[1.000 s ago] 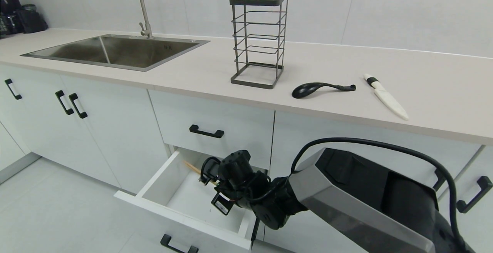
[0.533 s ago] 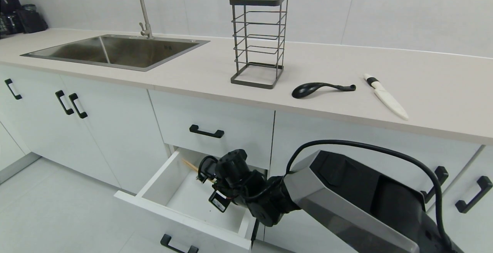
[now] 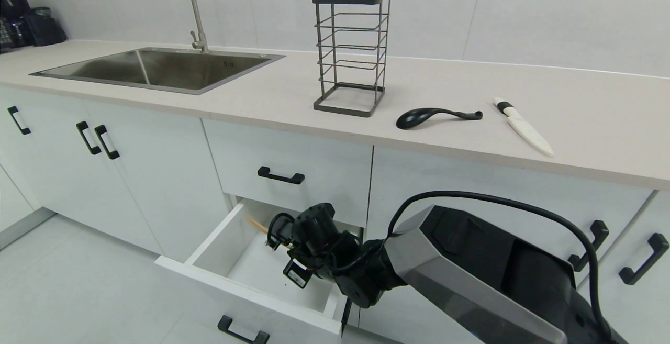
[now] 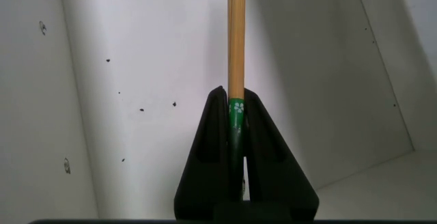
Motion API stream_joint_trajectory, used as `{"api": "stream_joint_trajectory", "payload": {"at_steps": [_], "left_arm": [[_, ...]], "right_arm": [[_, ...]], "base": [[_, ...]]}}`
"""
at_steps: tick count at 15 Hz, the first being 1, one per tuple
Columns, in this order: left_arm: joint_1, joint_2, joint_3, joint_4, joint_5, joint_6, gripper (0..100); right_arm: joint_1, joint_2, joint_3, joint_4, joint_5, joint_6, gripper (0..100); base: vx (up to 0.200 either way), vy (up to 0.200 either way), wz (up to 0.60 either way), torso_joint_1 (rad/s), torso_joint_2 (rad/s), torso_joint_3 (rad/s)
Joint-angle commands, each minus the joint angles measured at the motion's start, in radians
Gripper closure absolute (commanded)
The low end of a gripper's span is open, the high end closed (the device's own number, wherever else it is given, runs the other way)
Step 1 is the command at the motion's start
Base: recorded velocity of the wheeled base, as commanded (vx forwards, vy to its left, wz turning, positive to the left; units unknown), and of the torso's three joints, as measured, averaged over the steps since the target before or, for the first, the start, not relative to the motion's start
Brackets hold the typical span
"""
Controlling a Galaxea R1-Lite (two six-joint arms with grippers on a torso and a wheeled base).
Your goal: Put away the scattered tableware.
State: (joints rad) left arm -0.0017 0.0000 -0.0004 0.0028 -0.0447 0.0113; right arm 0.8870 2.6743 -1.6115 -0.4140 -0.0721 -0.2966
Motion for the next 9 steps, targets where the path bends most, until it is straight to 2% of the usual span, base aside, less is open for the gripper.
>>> {"api": "stream_joint_trajectory", "payload": {"at_steps": [1, 9], "left_arm": [[0.0, 0.0, -0.001, 0.0, 0.0, -0.001, 0], [0.0, 0.0, 0.0, 0.0, 0.0, -0.001, 0]], "right_arm": [[-0.002, 0.007, -0.007, 0.0, -0.002, -0.001, 100], [-0.002, 0.033, -0.056, 0.087, 0.002, 0.005, 100]], "base": [[0.0, 0.0, 0.0, 0.0, 0.0, 0.0], [0.0, 0.0, 0.0, 0.0, 0.0, 0.0]]}}
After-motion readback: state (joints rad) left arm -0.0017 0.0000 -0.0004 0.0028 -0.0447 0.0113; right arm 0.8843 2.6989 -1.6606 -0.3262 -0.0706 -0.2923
